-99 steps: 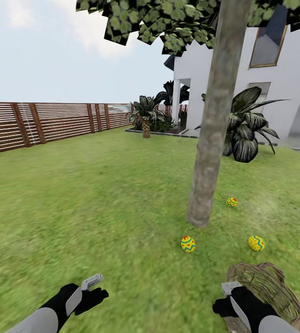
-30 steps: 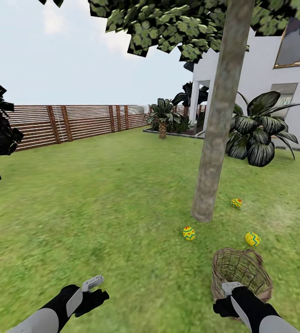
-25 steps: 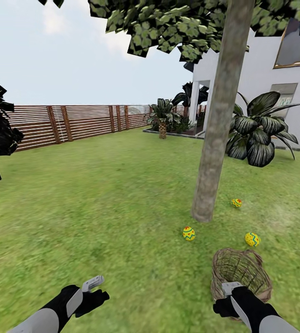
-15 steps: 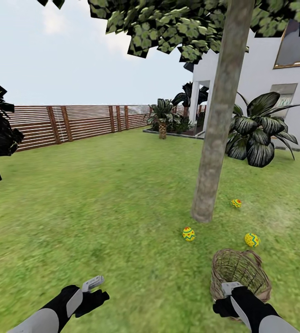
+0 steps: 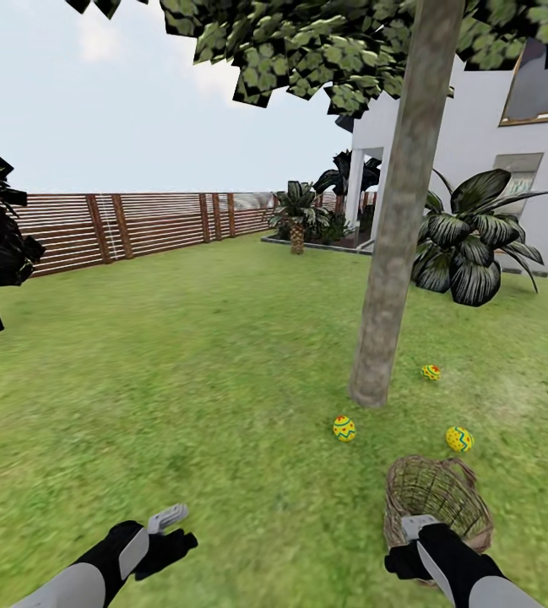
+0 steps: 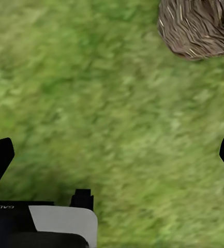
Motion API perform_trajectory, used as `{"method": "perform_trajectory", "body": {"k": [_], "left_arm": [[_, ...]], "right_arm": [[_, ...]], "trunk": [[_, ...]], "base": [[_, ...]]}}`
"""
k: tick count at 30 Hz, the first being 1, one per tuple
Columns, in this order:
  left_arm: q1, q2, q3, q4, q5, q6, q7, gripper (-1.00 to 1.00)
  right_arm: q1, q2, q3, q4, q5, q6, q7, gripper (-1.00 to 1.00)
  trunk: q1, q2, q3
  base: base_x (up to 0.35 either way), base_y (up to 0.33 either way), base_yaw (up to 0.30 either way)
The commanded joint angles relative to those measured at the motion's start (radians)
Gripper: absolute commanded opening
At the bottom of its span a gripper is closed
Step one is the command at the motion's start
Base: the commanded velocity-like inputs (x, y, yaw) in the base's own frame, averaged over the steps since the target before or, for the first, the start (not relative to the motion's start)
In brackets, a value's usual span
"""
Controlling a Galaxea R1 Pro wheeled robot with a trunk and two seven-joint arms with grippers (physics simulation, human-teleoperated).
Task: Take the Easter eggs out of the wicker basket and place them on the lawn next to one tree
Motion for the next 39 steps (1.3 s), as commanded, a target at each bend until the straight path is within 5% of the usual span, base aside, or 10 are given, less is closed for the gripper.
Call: {"method": "perform_trajectory", "body": {"k": [1, 12, 18, 22, 26, 32, 39], "left_arm": [[0.000, 0.001, -0.001, 0.005, 0.010, 0.006, 0.000, 1.00], [0.000, -0.004, -0.002, 0.038, 0.010, 0.007, 0.000, 1.00], [0.000, 0.003, -0.002, 0.090, 0.009, 0.007, -0.001, 1.00], [0.000, 0.006, -0.004, 0.107, 0.009, 0.006, -0.001, 1.00], [0.000, 0.030, -0.004, 0.161, 0.009, 0.001, -0.001, 1.00], [0.009, 0.065, -0.005, 0.242, 0.007, -0.115, -0.002, 1.00], [0.100, 0.072, -0.007, 0.249, 0.007, -0.133, -0.003, 1.00]], "right_arm": [[-0.001, 0.000, 0.005, -0.002, 0.006, 0.006, 0.006, 1.00], [-0.001, 0.021, 0.006, 0.006, 0.006, 0.009, 0.006, 1.00], [-0.001, 0.054, 0.005, 0.076, 0.007, -0.003, 0.005, 1.00], [-0.001, 0.060, 0.004, 0.162, 0.006, -0.114, 0.004, 1.00], [-0.001, 0.061, 0.004, 0.220, 0.005, -0.146, 0.004, 1.00], [-0.001, 0.061, 0.004, 0.324, 0.005, -0.236, 0.002, 1.00], [0.031, 0.060, 0.004, 0.402, 0.004, -0.310, -0.036, 1.00]], "trunk": [[-0.004, 0.006, 0.002], [-0.046, 0.083, 0.036], [-0.069, 0.125, 0.055], [-0.084, 0.153, 0.067], [-0.100, 0.181, 0.080], [-0.123, 0.223, 0.099], [-0.149, 0.272, 0.121]], "base": [[0.000, 0.000, 0.000], [0.000, 0.000, 0.000], [0.000, 0.000, 0.000], [0.000, 0.000, 0.000], [0.000, 0.000, 0.000], [0.000, 0.000, 0.000], [0.000, 0.000, 0.000]]}}
